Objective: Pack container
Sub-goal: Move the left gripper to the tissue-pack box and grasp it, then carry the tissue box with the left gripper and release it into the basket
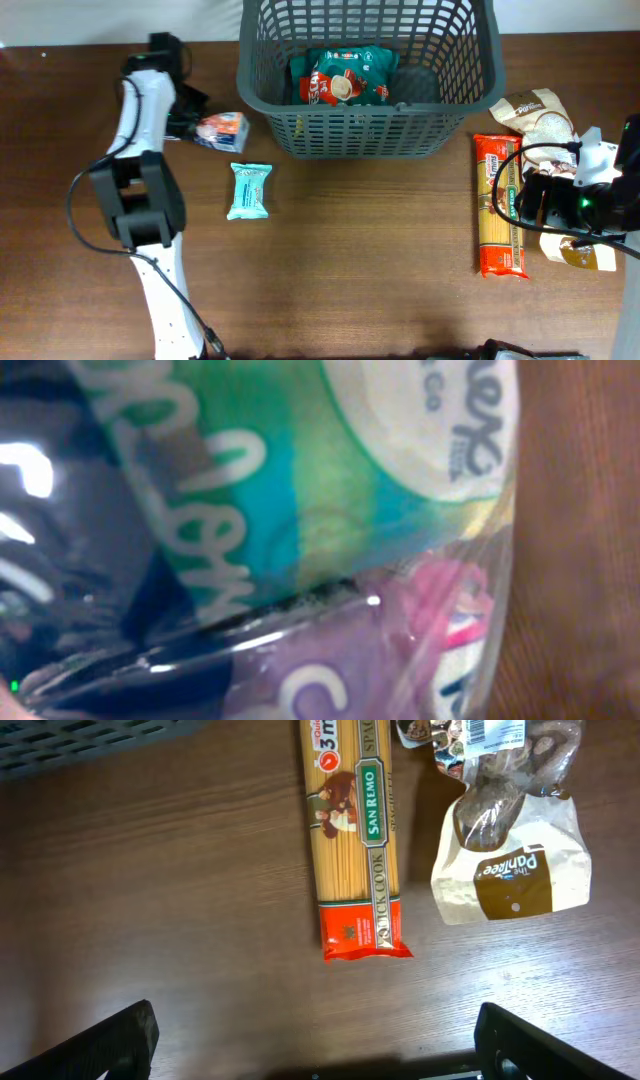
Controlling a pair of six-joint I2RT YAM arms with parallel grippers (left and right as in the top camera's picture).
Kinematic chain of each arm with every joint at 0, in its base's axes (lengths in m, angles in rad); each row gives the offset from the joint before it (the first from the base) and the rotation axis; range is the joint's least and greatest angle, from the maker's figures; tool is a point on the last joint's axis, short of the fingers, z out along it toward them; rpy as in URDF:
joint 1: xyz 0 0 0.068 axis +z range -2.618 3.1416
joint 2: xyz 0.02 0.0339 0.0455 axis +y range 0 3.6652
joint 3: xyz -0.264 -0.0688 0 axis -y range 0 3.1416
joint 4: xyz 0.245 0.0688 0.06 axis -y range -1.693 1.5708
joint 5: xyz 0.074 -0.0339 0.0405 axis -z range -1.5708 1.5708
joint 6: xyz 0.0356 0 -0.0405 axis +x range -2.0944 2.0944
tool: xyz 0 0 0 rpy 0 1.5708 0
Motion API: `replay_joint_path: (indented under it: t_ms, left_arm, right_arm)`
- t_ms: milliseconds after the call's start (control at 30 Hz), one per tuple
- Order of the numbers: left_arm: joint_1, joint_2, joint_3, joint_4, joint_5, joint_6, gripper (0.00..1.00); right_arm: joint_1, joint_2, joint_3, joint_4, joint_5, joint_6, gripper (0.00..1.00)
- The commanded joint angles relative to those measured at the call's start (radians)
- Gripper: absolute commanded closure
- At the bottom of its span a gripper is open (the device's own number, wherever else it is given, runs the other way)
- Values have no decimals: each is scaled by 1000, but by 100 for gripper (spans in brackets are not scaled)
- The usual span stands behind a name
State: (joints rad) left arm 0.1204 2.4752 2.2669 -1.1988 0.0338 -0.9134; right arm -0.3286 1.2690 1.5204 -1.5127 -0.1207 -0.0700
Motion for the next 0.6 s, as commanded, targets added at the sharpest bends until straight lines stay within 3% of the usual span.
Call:
replay_joint_path:
  t_ms: [0,233,367,567]
  left_arm:
    - [43,-89,136,-27,56,227,98]
    - [63,-205,415,-89,195,614,98]
    - [18,-292,537,-96,280,913,98]
    - [-118,-409,603,-83,285,1381,98]
  right_arm:
    - [-6,2,16,-2,-14,8,1]
    - [-6,2,16,-1,-26,8,1]
    - [-6,2,16,-1,-26,8,1]
    - [-6,2,16,2,-26,8,1]
